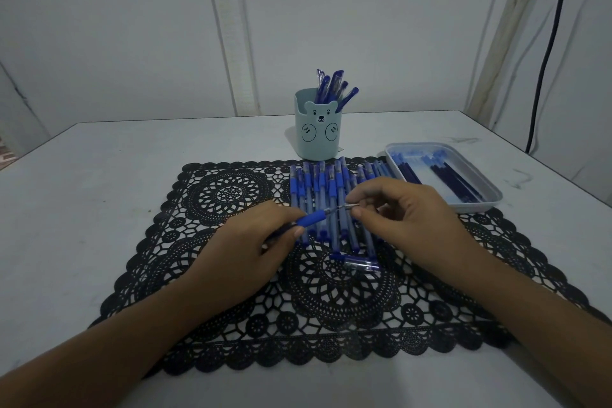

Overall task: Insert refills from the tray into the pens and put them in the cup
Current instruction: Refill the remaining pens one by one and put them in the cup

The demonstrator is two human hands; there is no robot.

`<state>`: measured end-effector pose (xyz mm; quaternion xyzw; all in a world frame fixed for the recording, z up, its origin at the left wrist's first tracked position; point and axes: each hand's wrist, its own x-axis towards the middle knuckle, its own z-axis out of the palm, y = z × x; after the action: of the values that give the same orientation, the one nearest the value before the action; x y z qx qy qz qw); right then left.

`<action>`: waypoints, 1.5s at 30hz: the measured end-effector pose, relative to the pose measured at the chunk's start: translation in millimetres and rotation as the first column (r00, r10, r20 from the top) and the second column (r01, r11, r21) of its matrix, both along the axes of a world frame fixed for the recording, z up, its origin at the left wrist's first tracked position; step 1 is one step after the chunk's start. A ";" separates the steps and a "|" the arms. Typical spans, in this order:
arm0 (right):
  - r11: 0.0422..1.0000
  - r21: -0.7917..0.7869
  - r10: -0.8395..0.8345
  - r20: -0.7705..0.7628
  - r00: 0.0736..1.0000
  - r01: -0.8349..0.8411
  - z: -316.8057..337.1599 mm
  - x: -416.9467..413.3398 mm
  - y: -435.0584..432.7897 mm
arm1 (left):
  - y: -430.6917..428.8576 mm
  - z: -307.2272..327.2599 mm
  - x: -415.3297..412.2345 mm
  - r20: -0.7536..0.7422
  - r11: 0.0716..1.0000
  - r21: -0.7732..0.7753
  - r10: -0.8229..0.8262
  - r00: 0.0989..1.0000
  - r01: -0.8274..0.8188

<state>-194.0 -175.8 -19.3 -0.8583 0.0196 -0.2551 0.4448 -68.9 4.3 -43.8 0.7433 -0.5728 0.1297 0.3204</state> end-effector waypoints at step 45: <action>0.937 -0.312 0.117 -0.136 0.984 -0.154 -3.1 -2.1 -1.2 | 0.4 1.5 -4.8 0.024 0.994 0.099 -0.045 0.999 0.043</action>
<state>-196.1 -177.0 -22.5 -0.9319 -0.0557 -0.1734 0.3138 -73.7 4.7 -42.2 0.7435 -0.5990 0.1041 0.2785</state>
